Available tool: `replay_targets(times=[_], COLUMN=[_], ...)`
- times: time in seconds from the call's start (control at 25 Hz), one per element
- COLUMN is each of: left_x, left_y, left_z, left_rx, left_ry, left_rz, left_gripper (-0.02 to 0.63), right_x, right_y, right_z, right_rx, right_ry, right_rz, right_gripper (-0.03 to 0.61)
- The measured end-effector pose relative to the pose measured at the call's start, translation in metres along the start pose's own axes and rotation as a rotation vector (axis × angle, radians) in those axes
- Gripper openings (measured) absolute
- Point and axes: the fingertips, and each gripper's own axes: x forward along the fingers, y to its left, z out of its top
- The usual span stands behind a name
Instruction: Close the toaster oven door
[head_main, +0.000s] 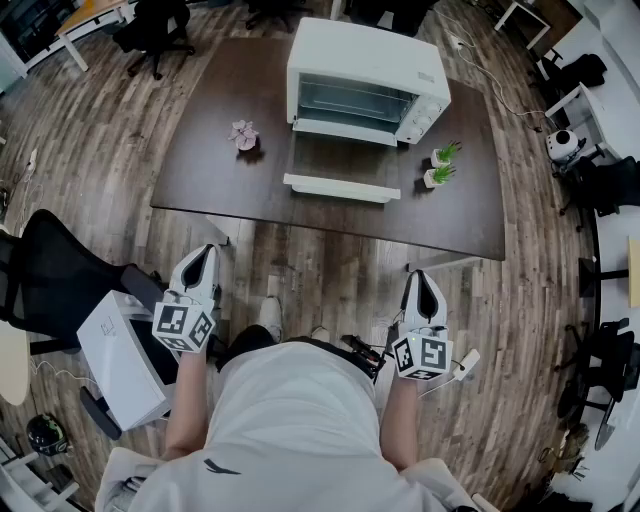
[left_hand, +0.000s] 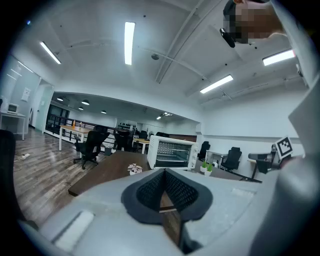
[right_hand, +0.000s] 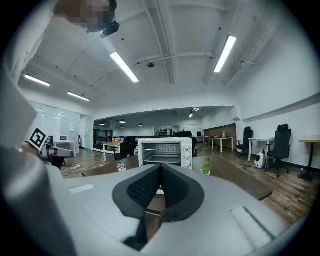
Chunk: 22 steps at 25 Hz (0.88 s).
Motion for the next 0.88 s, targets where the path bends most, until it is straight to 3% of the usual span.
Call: replay_targets(times=[0.88], left_x=[0.046], left_y=[0.034], left_z=[0.000], left_rx=[-0.013], left_ry=[0.034], left_rz=[-0.052], left_gripper=[0.005], right_x=[0.036], right_y=[0.004], right_z=[-0.002], right_rx=[0.033], right_ry=[0.008], right_rz=[-0.069], right_gripper=[0.000])
